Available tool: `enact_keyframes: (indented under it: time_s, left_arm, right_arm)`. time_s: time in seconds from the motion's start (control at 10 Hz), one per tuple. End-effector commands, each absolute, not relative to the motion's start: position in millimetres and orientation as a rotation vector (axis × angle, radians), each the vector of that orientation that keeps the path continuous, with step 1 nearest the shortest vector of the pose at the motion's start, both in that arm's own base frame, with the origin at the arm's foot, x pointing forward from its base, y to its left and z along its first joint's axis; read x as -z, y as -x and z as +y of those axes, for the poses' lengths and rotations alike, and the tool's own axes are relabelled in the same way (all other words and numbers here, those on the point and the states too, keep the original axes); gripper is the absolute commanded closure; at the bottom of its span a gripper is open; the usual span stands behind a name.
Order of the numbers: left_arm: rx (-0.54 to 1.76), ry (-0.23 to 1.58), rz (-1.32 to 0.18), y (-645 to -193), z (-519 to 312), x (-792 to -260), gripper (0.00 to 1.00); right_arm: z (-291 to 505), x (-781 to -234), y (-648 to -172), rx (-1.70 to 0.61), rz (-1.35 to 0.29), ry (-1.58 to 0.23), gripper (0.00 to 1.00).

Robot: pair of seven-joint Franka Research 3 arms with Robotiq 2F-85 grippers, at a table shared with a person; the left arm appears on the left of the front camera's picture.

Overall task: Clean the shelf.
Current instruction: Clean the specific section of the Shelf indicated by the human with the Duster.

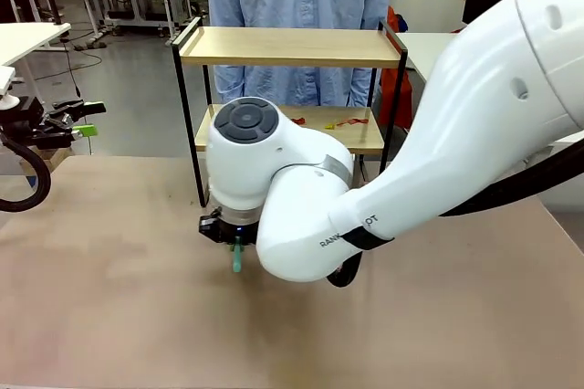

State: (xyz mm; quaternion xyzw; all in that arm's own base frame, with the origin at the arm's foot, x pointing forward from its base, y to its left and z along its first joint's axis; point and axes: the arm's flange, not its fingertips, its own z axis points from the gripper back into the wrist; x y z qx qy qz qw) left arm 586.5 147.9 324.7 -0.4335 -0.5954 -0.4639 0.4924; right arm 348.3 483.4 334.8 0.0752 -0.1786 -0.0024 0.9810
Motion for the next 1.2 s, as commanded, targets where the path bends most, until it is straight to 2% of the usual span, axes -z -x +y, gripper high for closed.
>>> enact_keyframes:
  time_s: [0.0, 0.2, 0.7, 0.9, 1.1]
  left_arm:
    - [1.142, 1.048, -1.444, -584.0, 147.0, -328.1, 0.0]
    - [1.142, 1.048, -1.444, -584.0, 147.0, -328.1, 0.0]
    - [1.142, 1.048, -1.444, -584.0, 147.0, -328.1, 0.0]
    - [1.142, 1.048, -1.444, -584.0, 147.0, -328.1, 0.0]
    - [1.142, 1.048, -1.444, -584.0, 147.0, -328.1, 0.0]
  right_arm:
    - [430.8, -340.0, -353.4, 0.063, -0.32, -0.158, 0.87]
    - [374.2, -338.3, -356.2, 0.128, -0.272, -0.175, 0.87]
    - [247.1, -367.0, -340.5, 0.255, -0.308, -0.174, 0.87]
    - [229.9, -379.4, -337.8, 0.226, -0.347, -0.18, 0.87]
    - [257.7, -359.5, -349.2, 0.273, -0.319, -0.167, 0.87]
